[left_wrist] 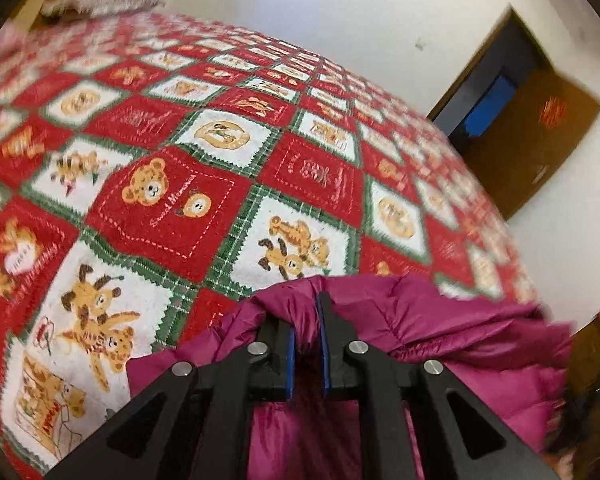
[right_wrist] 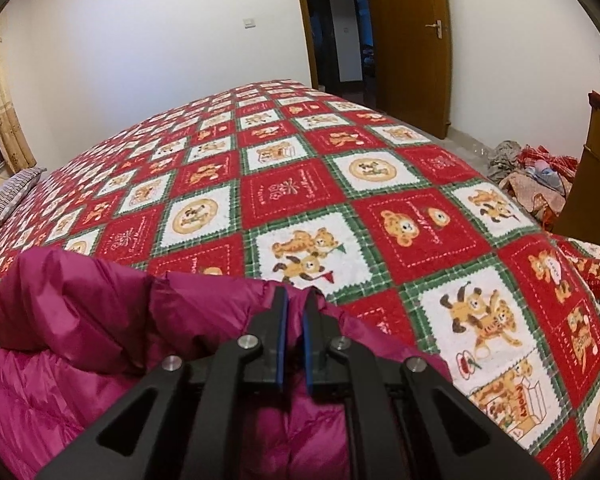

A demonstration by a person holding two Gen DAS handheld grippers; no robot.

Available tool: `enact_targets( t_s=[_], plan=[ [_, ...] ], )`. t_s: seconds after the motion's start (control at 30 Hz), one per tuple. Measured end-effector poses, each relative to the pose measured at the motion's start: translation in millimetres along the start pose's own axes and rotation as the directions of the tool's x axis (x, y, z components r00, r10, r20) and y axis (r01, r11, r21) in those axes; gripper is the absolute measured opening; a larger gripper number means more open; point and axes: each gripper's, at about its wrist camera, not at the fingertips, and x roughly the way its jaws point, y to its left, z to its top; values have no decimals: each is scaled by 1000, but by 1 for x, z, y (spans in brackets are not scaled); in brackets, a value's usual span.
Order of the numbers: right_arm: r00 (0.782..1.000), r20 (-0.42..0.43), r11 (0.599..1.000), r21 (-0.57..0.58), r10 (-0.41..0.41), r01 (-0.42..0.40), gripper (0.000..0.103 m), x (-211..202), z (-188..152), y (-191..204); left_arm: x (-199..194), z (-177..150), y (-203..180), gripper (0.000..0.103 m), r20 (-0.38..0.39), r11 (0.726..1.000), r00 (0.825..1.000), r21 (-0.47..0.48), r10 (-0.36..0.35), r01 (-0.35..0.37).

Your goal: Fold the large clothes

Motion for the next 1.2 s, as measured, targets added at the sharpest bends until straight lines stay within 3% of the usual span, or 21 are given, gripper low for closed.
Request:
enact_targets(
  t_s=[0.07, 0.13, 0.2, 0.27, 0.3, 0.37, 0.4, 0.47, 0.53, 0.63, 0.67, 0.73, 0.8, 0.87, 0.97, 1.03, 1.13, 1.17, 1.2],
  plan=[
    [1000, 2, 1000, 1, -2, 2, 13, -1, 0, 0, -14, 13, 12, 13, -1, 993, 996, -74, -92, 91],
    [1000, 27, 1000, 17, -1, 0, 29, -6, 0, -2, -29, 24, 17, 15, 1, 979, 985, -111, -171, 170],
    [997, 73, 999, 50, -11, 8, 89, -15, 0, -7, -44, 35, 15, 17, 3, 968, 975, -119, -220, 219],
    [987, 161, 993, 108, 29, -47, 101, -32, -1, -18, -63, 43, 6, 30, 23, 972, 975, -78, -219, 220],
    [980, 194, 989, 126, 48, -74, 101, -39, 0, -23, -70, 45, 1, 39, 40, 977, 978, -50, -203, 205],
    [970, 233, 983, 150, 68, -104, 99, -56, 2, -33, -87, 49, -4, 92, 104, 983, 978, 0, -183, 184],
    [969, 240, 983, 156, 60, -100, 91, -63, 4, -36, -97, 51, -4, 96, 151, 980, 968, 9, -199, 200],
    [965, 259, 981, 169, 50, -96, 81, -79, 8, -44, -106, 57, 0, 96, 168, 977, 964, -17, -208, 214],
    [960, 280, 983, 171, 12, -62, 75, -98, 11, -50, -113, 59, 0, 95, 165, 983, 972, -51, -165, 176],
    [961, 276, 994, 89, 31, -57, 67, -117, 19, -36, -116, 44, -20, 96, 144, 995, 986, 61, -85, 77],
    [966, 250, 996, 34, 71, -82, 67, -119, 21, -23, -114, 34, -31, 96, 141, 993, 989, 117, -45, 28],
    [977, 147, 984, -110, 153, -138, 56, -113, 21, 15, -107, 7, -56, 96, 137, 972, 990, 226, 25, -56],
    [978, 55, 960, -210, 200, -185, 27, -102, 17, 46, -98, -11, -69, 96, 126, 956, 991, 284, 43, -78],
    [976, -42, 941, -261, 213, -216, 18, -76, 14, 75, -82, -24, -84, 96, 110, 936, 991, 334, 73, -106],
    [957, -182, 949, -183, 224, -257, 18, -23, 20, 82, -54, -28, -98, 96, 102, 925, 988, 351, 115, -144],
    [952, -231, 959, -148, 203, -240, 18, 1, 21, 74, -33, -26, -97, 96, 118, 908, 975, 357, 188, -218],
    [963, -227, 973, -141, 147, -182, 18, 13, 24, 59, -8, -21, -84, 96, 122, 875, 939, 339, 322, -345],
    [969, -213, 979, -138, 121, -153, 18, 15, 26, 50, 2, -17, -71, 96, 104, 873, 926, 311, 362, -376],
    [976, -197, 983, -141, 92, -121, 18, 14, 24, 43, 6, -14, -60, 96, 85, 886, 928, 278, 362, -371]
  ],
)
